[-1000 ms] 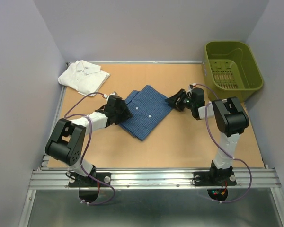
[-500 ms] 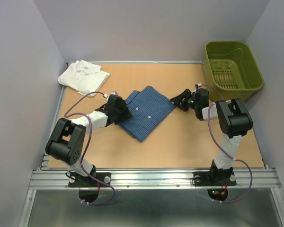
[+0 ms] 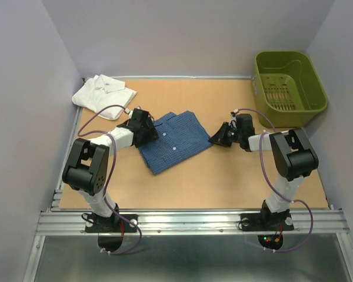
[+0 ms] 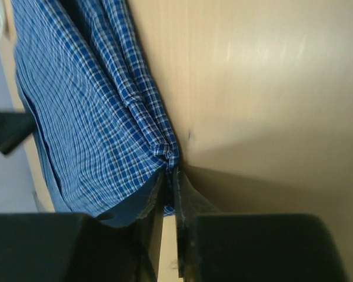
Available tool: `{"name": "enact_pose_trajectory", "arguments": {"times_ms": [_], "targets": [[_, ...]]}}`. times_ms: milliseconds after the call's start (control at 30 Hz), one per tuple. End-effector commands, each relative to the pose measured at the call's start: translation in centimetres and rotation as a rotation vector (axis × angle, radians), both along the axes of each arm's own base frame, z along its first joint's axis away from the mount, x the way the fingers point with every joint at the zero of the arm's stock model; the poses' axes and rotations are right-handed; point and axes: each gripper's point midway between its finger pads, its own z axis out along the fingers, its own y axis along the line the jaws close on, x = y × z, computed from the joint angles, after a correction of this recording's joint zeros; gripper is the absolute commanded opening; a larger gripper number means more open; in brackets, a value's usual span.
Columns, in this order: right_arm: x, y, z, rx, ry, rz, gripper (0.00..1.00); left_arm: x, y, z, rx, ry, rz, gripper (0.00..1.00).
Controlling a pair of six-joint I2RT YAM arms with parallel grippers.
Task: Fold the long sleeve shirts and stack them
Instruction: Fold the shirt
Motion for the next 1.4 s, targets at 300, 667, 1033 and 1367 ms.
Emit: {"name": "enact_pose_trajectory", "arguments": {"times_ms": [300, 667, 1033, 1367], "targets": [[-6.9, 4.3, 6.7, -0.040, -0.031, 0.110, 0.42, 4.6, 0.9, 4.8, 0.076, -0.116, -0.047, 0.79], [3.7, 9.7, 17.0, 0.126, -0.263, 0.087, 0.59, 3.2, 1.7, 8.9, 0.045, -0.245, -0.016, 0.79], [8.9, 12.1, 9.1, 0.241, -0.185, -0.001, 0.57, 5.2, 0.9, 3.6, 0.052, -0.143, 0.002, 0.79], [8.4, 5.3, 4.0, 0.176, -0.135, -0.121, 0.57, 3.4, 1.2, -0.1, 0.039, -0.046, 0.037, 0.78]]}}
